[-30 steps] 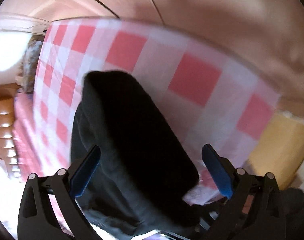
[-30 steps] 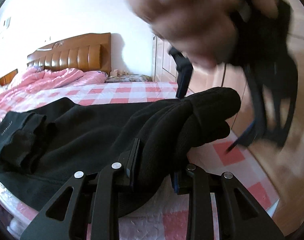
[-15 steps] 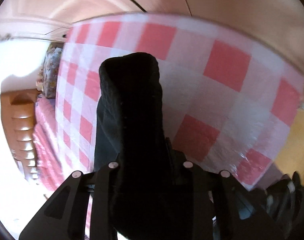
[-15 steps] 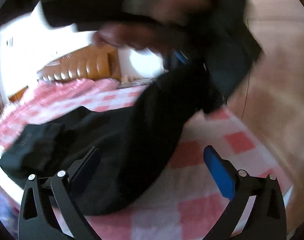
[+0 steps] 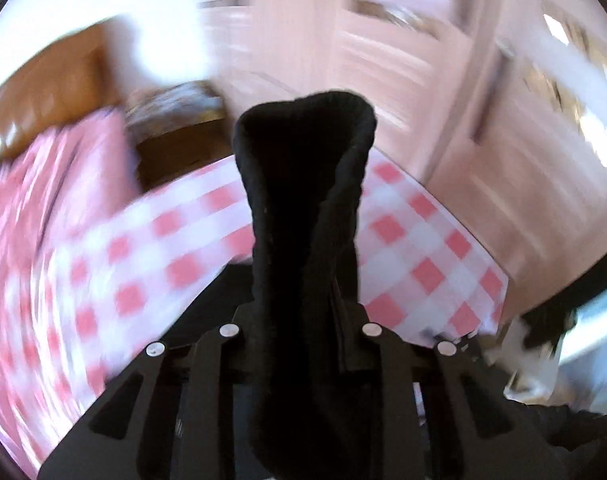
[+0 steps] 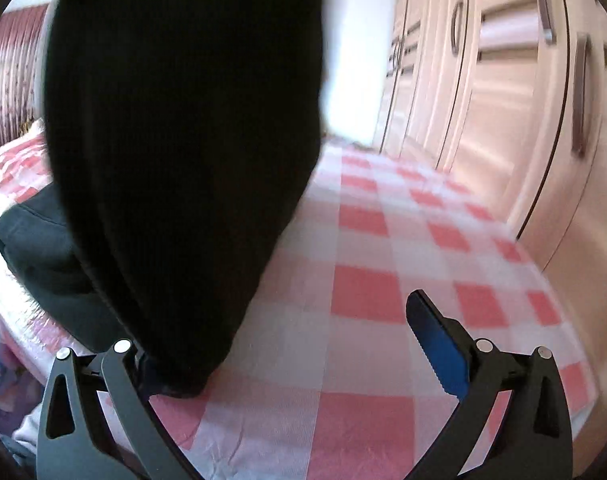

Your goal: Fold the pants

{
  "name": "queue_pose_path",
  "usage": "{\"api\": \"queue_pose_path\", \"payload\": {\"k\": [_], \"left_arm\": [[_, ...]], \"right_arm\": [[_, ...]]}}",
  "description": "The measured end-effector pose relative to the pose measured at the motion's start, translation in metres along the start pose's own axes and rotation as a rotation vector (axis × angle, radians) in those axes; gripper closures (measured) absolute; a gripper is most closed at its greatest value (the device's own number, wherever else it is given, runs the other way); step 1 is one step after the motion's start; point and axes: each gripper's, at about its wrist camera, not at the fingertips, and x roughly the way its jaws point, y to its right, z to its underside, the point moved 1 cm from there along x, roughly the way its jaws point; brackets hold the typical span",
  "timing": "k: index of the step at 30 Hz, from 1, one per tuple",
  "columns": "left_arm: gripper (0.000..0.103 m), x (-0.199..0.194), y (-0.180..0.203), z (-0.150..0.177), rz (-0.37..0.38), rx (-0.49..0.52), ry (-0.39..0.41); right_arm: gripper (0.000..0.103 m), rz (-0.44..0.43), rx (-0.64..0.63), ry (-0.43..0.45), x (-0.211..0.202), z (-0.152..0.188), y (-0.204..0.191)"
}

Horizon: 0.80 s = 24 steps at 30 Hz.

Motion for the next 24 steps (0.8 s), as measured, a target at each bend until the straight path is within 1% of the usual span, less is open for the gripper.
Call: {"api": "queue_pose_path", "payload": {"k": [2, 4, 6, 8, 9, 11, 12, 13, 14, 15, 16, 17, 18, 19, 20, 21, 22, 23, 24], "left_arm": [[0.080, -0.010, -0.056, 0.047, 0.038, -0.149, 0.037], [0.080, -0.005, -0.115, 0.114, 0.080, -0.325, 0.070], [0.080, 0.007, -0.158, 0.171, 0.123, -0.478, 0.097], [0.080, 0.023, -0.176, 0.208, 0.154, -0.568, 0.126], [0.080, 0.031, -0.185, 0.226, 0.189, -0.609, 0.154], [0.080, 0.040, -0.187, 0.241, 0.239, -0.643, 0.203], [0.079, 0.041, -0.188, 0.245, 0.257, -0.647, 0.234], [0.078, 0.041, -0.188, 0.246, 0.262, -0.648, 0.244], [0.072, 0.042, -0.189, 0.247, 0.259, -0.647, 0.246], [0.064, 0.042, -0.189, 0.248, 0.235, -0.648, 0.241], [0.060, 0.042, -0.187, 0.249, 0.211, -0.647, 0.238], [0.048, 0.039, -0.187, 0.250, 0.183, -0.646, 0.237], [0.037, 0.030, -0.187, 0.251, 0.139, -0.643, 0.247], [0.028, 0.022, -0.191, 0.255, 0.108, -0.647, 0.263], [0.014, 0.012, -0.190, 0.257, 0.054, -0.655, 0.288], [0.012, -0.003, -0.189, 0.258, -0.028, -0.658, 0.332], [0.012, -0.013, -0.188, 0.258, -0.072, -0.644, 0.354], [0.012, -0.027, -0.179, 0.256, -0.115, -0.611, 0.373], [0.010, -0.034, -0.170, 0.254, -0.130, -0.587, 0.381]], "right_arm": [[0.004, 0.019, -0.042, 0.026, -0.004, -0.003, -0.012], [0.004, 0.025, -0.092, 0.041, -0.008, -0.005, -0.027], [0.004, 0.025, -0.149, 0.035, -0.009, -0.002, -0.039], [0.004, 0.042, -0.201, 0.016, -0.006, 0.001, -0.051], [0.004, 0.034, -0.205, 0.011, -0.009, 0.002, -0.047], [0.004, 0.030, -0.200, 0.001, -0.004, 0.003, -0.049], [0.004, 0.028, -0.201, -0.005, -0.006, 0.003, -0.048], [0.004, 0.026, -0.205, -0.005, -0.004, 0.002, -0.046], [0.004, 0.018, -0.207, -0.013, -0.003, 0.001, -0.046], [0.004, 0.000, -0.205, -0.026, -0.003, -0.001, -0.043], [0.004, -0.024, -0.202, -0.038, 0.000, -0.001, -0.042], [0.004, -0.054, -0.199, -0.053, -0.001, 0.000, -0.042], [0.004, -0.101, -0.189, -0.072, -0.005, 0.001, -0.039], [0.004, -0.143, -0.176, -0.082, -0.009, 0.002, -0.035], [0.004, -0.188, -0.159, -0.090, -0.014, 0.004, -0.032], [0.004, -0.242, -0.134, -0.096, -0.022, 0.005, -0.026], [0.004, -0.281, -0.118, -0.094, -0.029, 0.006, -0.023], [0.004, -0.339, -0.097, -0.078, -0.038, 0.006, -0.017], [0.004, -0.378, -0.080, -0.062, -0.045, 0.005, -0.015]]}}
